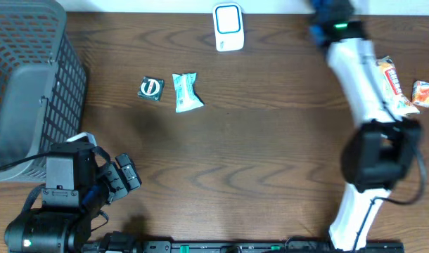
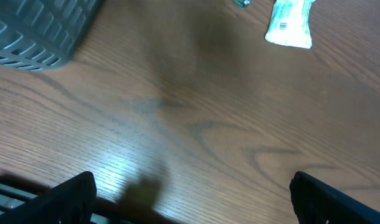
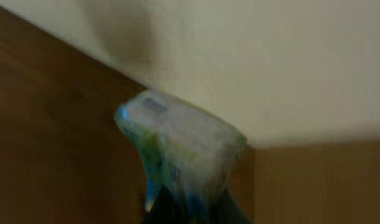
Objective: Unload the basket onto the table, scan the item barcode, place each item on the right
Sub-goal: 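Carry the green pack to the right edge and release it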
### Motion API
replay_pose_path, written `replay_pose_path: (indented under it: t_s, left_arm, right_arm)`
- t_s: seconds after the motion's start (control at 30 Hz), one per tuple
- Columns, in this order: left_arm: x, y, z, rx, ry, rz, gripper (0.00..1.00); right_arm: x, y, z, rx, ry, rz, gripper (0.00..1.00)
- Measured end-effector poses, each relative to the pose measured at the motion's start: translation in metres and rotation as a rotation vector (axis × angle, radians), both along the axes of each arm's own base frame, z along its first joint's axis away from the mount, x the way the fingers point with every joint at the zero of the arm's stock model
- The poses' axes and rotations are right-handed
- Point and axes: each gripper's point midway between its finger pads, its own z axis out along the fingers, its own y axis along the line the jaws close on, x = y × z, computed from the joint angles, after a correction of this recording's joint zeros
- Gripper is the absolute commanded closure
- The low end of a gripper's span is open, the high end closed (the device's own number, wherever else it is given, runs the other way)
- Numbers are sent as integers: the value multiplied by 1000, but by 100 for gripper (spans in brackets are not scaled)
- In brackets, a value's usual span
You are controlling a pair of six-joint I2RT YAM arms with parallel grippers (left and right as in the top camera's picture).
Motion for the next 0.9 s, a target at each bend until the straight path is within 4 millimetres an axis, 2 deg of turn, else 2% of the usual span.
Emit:
replay_pose_path:
  t_s: [0.07, 0.2, 0.27, 0.4, 0.57, 0.6, 0.83, 0.87, 0.9]
  left_arm:
    - [0, 0, 0, 0, -1, 0, 2]
    - [0, 0, 0, 0, 0, 0, 2]
    - [0, 0, 0, 0, 0, 0, 2]
    - [0, 0, 0, 0, 0, 0, 2]
    - [0, 0, 0, 0, 0, 0, 2]
    - [0, 0, 0, 0, 0, 0, 2]
    - [0, 0, 0, 0, 0, 0, 2]
    - [0, 0, 0, 0, 0, 0, 2]
    - [0, 0, 0, 0, 0, 0, 2]
  right_arm:
    - [-24, -52, -3, 56, 38, -144, 99]
    - [-64, -125, -28, 152, 102, -380, 99]
    - [-82, -156, -38, 206, 96, -499, 99]
    - [-105, -206, -46, 284, 39, -671, 99]
    - [-118, -244, -61, 382, 1, -753, 98]
    - [-117, -249, -66, 402, -3, -756, 94]
    - [-107, -255, -97, 489, 3, -745, 90]
    - [-105, -255, -99, 495, 1, -741, 86]
    - [-103, -254, -106, 503, 8, -738, 75]
